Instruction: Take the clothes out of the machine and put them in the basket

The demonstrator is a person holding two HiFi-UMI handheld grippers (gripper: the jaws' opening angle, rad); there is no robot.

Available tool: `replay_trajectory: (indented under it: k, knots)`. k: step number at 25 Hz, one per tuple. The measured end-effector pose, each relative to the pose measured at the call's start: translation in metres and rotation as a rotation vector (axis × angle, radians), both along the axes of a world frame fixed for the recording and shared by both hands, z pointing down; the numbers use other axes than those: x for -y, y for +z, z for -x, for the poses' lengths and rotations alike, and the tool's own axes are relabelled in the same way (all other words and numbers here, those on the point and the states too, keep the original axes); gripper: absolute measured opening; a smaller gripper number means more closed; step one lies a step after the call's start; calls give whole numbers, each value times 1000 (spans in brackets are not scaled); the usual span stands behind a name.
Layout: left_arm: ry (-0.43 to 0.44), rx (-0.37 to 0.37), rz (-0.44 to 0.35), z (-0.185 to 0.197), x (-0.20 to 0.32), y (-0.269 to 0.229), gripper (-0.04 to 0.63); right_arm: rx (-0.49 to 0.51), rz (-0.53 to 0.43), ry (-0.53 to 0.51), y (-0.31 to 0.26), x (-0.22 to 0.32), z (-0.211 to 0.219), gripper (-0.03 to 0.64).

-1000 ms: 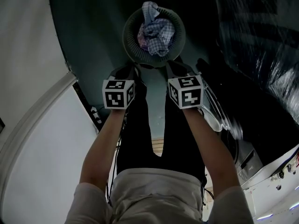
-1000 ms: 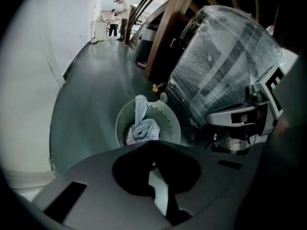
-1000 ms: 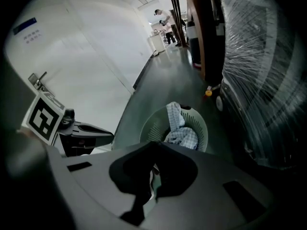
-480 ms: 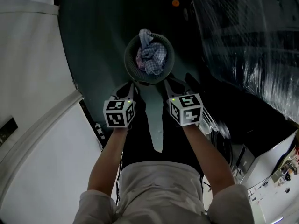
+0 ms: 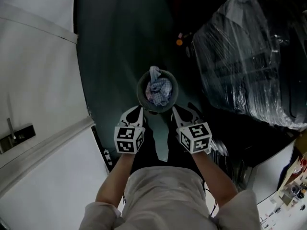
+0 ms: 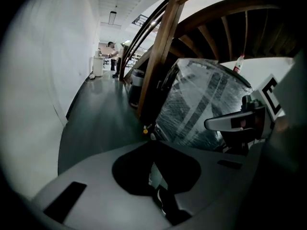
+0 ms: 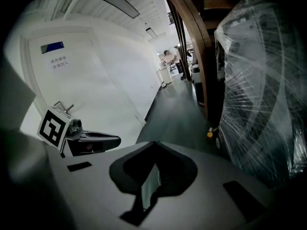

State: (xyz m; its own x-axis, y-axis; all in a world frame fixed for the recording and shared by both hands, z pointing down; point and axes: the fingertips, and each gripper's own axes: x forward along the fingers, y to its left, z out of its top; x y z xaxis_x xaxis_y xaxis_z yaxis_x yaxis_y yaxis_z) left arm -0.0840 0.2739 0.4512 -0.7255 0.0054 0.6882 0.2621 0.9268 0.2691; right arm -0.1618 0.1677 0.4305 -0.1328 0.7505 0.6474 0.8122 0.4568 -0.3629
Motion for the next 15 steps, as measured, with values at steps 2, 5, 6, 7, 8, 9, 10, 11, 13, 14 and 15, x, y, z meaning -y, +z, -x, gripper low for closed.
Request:
replay_trajectory:
  k: [2, 5, 6, 7, 8, 9, 10, 11, 13, 14, 15]
  knots:
    - [12, 37, 19, 1, 1, -27, 20, 17, 32, -3, -27, -1, -1, 8]
    - [36, 105, 62, 1, 3, -68, 20, 45, 79, -3, -65, -6, -7, 8]
    - [41, 133, 78, 2, 2, -82, 20, 55, 97, -4, -77, -8, -9, 8]
    - [46, 160, 92, 4, 2, -95, 20, 64, 117, -6, -89, -11, -11, 8]
    - [50, 185, 107, 5, 2, -108, 20, 74, 137, -9, -101, -13, -13, 8]
    - [56, 207, 121, 5, 3, -121, 20, 89, 157, -15, -113, -16, -14, 8]
    - [63, 227, 136, 6, 3, -133, 20, 112, 174, -23, -125, -18, -15, 8]
    - [70, 246, 152, 6, 2, -144, 20, 143, 188, -31, -136, -20, -13, 8]
    - [77, 287, 181, 6, 0, -166, 20, 204, 212, -32, -158, -22, -5, 8]
    - [78, 307, 192, 7, -1, -177, 20, 222, 226, -27, -168, -22, 0, 8]
    - [76, 325, 200, 6, -2, -186, 20, 234, 240, -21, -177, -21, 4, 8]
